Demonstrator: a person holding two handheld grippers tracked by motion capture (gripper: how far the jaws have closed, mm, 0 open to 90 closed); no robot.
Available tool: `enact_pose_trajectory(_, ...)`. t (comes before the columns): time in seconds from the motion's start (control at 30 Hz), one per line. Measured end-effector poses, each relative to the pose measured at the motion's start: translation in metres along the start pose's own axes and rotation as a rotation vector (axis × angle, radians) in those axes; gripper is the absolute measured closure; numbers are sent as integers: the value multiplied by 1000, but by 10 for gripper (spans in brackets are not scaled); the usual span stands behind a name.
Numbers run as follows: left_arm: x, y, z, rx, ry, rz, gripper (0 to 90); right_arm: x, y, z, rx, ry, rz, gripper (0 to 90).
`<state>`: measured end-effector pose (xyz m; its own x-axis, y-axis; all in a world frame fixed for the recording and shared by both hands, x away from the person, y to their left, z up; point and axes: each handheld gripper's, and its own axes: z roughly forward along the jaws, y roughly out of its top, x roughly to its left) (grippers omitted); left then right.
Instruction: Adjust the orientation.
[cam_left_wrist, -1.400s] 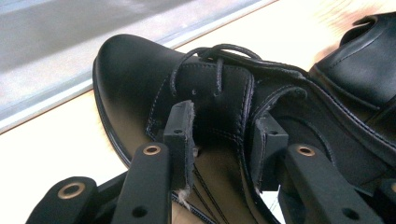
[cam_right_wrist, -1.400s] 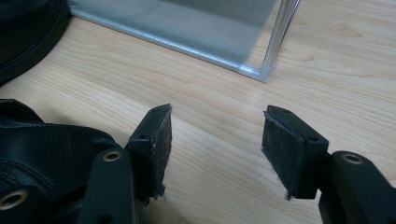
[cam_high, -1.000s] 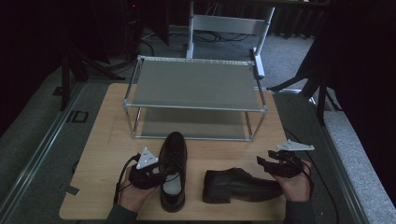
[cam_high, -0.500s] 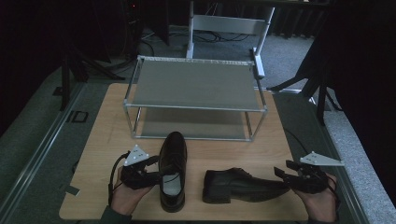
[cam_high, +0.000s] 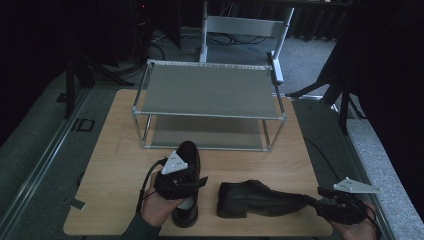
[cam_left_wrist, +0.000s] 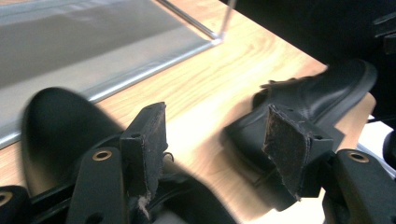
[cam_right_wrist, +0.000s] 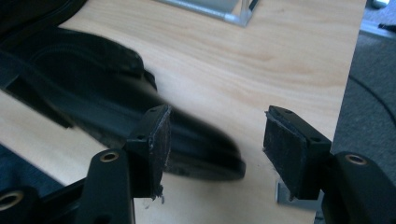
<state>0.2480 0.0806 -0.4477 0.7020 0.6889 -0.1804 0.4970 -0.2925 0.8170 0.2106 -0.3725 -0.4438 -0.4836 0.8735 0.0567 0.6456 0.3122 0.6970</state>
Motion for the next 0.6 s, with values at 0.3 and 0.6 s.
enact_pose_trajectory(0.3,-22,-3,21,51,-66,15,410,0,-22,9,115,49,-9,376)
enact_pose_trajectory(0.6,-25,-4,27,67,-80,23,412,1,-33,48,272,30,-47,371)
